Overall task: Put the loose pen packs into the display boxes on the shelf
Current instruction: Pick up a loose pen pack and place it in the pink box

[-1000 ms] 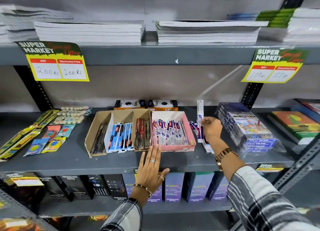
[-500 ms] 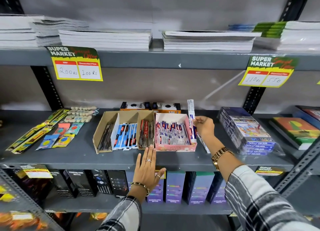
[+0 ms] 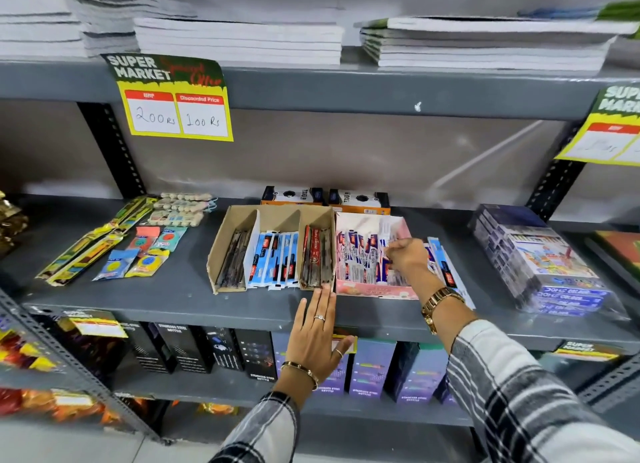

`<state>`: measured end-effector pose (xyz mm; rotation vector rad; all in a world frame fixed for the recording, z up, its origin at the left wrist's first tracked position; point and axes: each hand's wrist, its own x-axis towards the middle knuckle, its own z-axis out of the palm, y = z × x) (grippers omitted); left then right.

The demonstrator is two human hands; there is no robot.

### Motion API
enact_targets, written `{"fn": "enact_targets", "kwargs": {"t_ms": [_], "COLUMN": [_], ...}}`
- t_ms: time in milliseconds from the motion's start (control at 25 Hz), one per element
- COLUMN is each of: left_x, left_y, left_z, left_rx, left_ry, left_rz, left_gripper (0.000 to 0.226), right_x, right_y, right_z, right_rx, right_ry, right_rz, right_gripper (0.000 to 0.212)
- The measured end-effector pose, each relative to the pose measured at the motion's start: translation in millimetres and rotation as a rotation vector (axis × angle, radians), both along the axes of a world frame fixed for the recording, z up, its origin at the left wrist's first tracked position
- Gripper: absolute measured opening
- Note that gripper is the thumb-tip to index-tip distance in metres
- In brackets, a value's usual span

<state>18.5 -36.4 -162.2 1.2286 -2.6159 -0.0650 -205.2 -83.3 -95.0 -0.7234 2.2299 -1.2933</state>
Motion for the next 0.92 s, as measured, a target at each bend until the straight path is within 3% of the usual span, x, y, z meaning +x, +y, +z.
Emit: {"fn": "enact_targets", "kwargs": {"t_ms": [120, 280, 440, 720, 920], "left_x": [-1.2, -3.0, -3.7, -5.8, -18.0], "left_y": [-1.4, -3.8, -5.2, -0.9, 5.5], "left_z": [-7.4, -12.7, -13.0, -11.0, 1.5], "left_rx": [-0.076, -0.073, -0.048, -0.074, -0.032], "left_ry": [0.041, 0.052, 0.062, 0.036, -0.012], "left_rz": [-0.018, -0.023, -0.034, -0.029, -0.05], "left_gripper": [0.074, 0.075, 0.078, 0.076, 0.084], "right_x": [1.7, 1.7, 5.2, 1.3, -36.3], "right_y": [-8.2, -19.3, -20.5, -2.3, 33.4], "right_z": [-1.0, -4.7, -6.7, 10.0, 18.1], "right_rx": [0.113, 0.192, 0.243, 0.024, 0.023], "right_ry": [0.014, 0.042, 0.142, 0.294, 0.298], "right_rz": [-0.008, -0.005, 0.007, -0.087, -0.255], "right_gripper": [0.007, 0.028, 0.035, 0.015, 0.02]}}
